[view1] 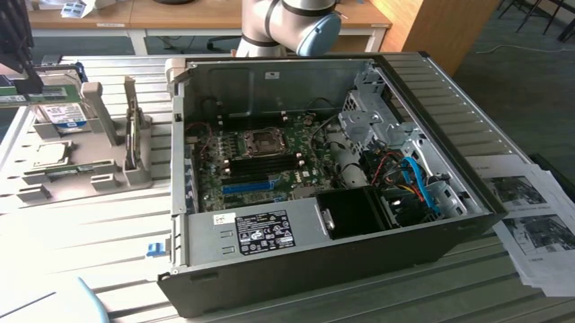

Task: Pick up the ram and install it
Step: 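Pick up the ram and move it above insertion slot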

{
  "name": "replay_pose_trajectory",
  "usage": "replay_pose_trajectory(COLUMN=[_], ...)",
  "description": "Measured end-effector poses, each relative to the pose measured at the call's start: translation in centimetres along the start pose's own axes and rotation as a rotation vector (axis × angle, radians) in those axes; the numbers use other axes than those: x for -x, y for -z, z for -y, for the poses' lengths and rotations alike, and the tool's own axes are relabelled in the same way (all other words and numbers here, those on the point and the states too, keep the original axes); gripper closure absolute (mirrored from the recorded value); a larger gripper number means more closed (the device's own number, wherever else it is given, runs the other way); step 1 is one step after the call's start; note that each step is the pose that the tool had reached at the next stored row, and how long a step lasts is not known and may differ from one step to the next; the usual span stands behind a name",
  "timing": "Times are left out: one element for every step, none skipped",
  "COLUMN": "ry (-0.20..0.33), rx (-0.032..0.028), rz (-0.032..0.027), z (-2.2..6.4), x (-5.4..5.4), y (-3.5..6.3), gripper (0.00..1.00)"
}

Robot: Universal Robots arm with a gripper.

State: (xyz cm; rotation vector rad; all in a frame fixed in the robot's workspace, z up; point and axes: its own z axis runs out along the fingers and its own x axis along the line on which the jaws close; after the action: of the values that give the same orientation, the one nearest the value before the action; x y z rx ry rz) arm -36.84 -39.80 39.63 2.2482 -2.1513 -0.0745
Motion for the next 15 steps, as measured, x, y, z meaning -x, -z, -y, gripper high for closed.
replay_pose_trajectory(ry=[0.0, 0.0, 0.0, 0.0, 0.0, 0.0, 0.0, 0.0, 0.0, 0.0, 0.0, 0.0, 0.0, 0.0, 0.0], rx=[0.0, 0.0, 0.0, 0.0001, 0.0001, 0.0002, 0.0001, 0.0001, 0.0, 0.0001, 0.0, 0.0, 0.0001, 0.0001, 0.0002], rz=[-0.0001, -0.0002, -0.0001, -0.0001, -0.0001, -0.0002, -0.0002, -0.0001, -0.0001, -0.0001, 0.0, -0.0001, -0.0001, -0.0001, -0.0001], z=[0.17, 0.36, 0.57, 0.8, 1.04, 1.29, 1.52, 1.74, 1.97, 2.19, 2.42, 2.66, 2.92, 3.2, 3.5], x=[0.0, 0.0, 0.0, 0.0, 0.0, -0.1, -0.1, -0.1, -0.1, -0.1, -0.1, -0.1, -0.1, -0.1, -0.2], y=[0.01, 0.02, 0.03, 0.04, 0.06, 0.07, 0.09, 0.09, 0.1, 0.12, 0.13, 0.14, 0.16, 0.18, 0.2], gripper=[0.89, 0.89, 0.89, 0.89, 0.89, 0.89, 0.89, 0.89, 0.89, 0.89, 0.89, 0.89, 0.89, 0.89, 0.89])
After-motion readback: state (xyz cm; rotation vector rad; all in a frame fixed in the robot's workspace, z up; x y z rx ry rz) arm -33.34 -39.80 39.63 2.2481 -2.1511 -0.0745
